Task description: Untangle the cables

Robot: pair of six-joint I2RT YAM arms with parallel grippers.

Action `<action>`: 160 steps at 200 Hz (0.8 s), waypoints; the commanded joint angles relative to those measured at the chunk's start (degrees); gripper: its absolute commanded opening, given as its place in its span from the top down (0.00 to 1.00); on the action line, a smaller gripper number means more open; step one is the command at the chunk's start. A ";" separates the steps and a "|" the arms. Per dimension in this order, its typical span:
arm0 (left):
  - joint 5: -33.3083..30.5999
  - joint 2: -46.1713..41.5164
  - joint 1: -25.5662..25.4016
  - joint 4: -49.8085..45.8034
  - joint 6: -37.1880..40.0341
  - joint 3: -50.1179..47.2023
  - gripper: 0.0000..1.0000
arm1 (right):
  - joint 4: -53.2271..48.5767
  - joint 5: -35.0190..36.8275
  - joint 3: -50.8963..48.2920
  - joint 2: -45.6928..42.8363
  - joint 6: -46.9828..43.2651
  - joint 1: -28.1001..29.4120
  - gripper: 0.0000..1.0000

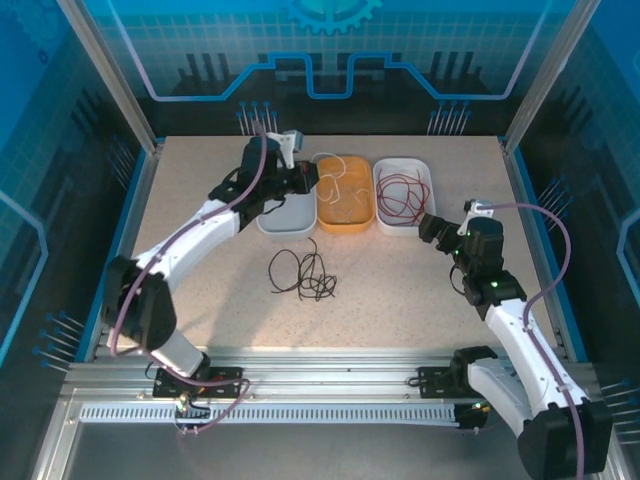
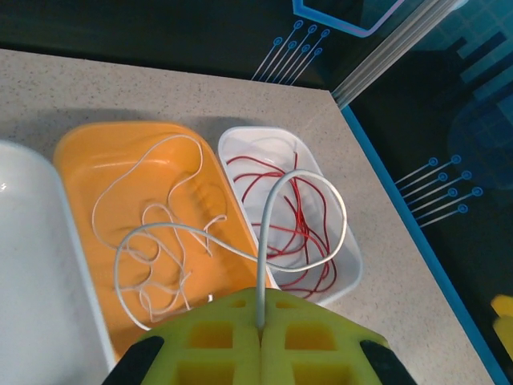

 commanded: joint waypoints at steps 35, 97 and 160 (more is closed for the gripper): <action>2.04 14.23 -0.93 -5.02 1.61 14.70 1.00 | -2.69 -1.14 3.05 -0.39 0.57 -0.67 0.00; -1.16 25.54 -2.21 -13.59 3.51 26.54 0.99 | -8.89 3.59 5.24 -0.48 3.68 -0.67 0.00; -4.11 31.97 -2.40 -18.28 3.98 31.90 0.91 | -18.28 5.28 10.93 4.21 2.02 -0.07 0.00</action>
